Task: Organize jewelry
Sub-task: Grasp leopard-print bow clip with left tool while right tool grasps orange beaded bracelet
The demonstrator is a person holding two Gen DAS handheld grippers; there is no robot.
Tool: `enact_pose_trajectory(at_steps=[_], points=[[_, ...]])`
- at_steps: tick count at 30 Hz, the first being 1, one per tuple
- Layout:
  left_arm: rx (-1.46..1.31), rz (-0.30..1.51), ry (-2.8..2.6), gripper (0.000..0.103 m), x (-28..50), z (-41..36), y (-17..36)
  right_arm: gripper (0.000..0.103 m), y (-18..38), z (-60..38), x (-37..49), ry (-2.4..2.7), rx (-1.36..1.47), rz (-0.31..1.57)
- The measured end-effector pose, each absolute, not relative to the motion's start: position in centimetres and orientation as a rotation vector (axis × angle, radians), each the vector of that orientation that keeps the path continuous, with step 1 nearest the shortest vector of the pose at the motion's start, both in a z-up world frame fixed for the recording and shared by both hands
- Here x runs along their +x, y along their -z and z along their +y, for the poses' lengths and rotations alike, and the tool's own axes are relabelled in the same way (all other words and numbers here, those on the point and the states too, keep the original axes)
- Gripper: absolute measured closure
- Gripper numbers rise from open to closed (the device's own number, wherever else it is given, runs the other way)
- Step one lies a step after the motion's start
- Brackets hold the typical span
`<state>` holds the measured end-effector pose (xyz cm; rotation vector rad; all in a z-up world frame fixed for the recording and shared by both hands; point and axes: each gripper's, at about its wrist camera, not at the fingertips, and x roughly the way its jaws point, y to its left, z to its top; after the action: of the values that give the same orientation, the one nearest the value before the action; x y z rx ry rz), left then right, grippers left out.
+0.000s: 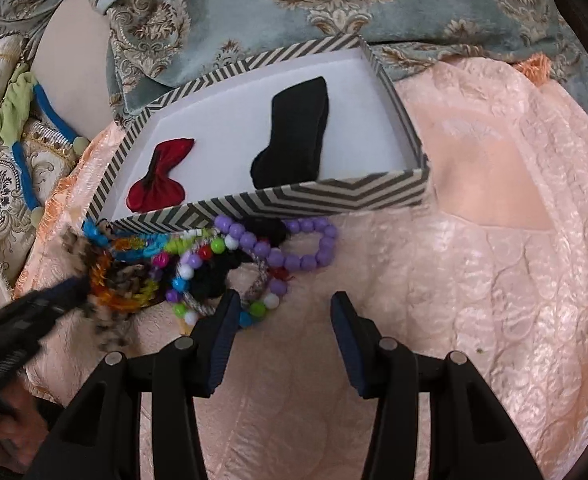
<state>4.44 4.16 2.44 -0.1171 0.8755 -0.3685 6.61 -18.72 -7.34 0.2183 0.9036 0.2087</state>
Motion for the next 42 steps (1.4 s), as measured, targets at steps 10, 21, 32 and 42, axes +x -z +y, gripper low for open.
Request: enact_pose_trajectory(at_steps=[10, 21, 32, 42], points=[[-0.110, 0.874, 0.349, 0.103, 4.6, 5.8, -2.9, 0.058, 6.5, -18.3, 6.6, -0.211, 0.206, 0.851], [-0.226, 0.800, 0.211, 0.103, 5.2, 10.9, -4.7, 0.058, 5.5, -13.4, 4.9, -0.466, 0.104, 0.799], [-0.282, 0.789, 0.286, 0.103, 5.2, 11.0, -4.8, 0.078, 9.1, -5.7, 6.6, -0.570, -0.104, 0.881], [-0.288, 0.780, 0.250, 0.103, 5.3, 10.8, -4.7, 0.094, 6.5, -9.8, 3.7, -0.623, 0.022, 0.854]])
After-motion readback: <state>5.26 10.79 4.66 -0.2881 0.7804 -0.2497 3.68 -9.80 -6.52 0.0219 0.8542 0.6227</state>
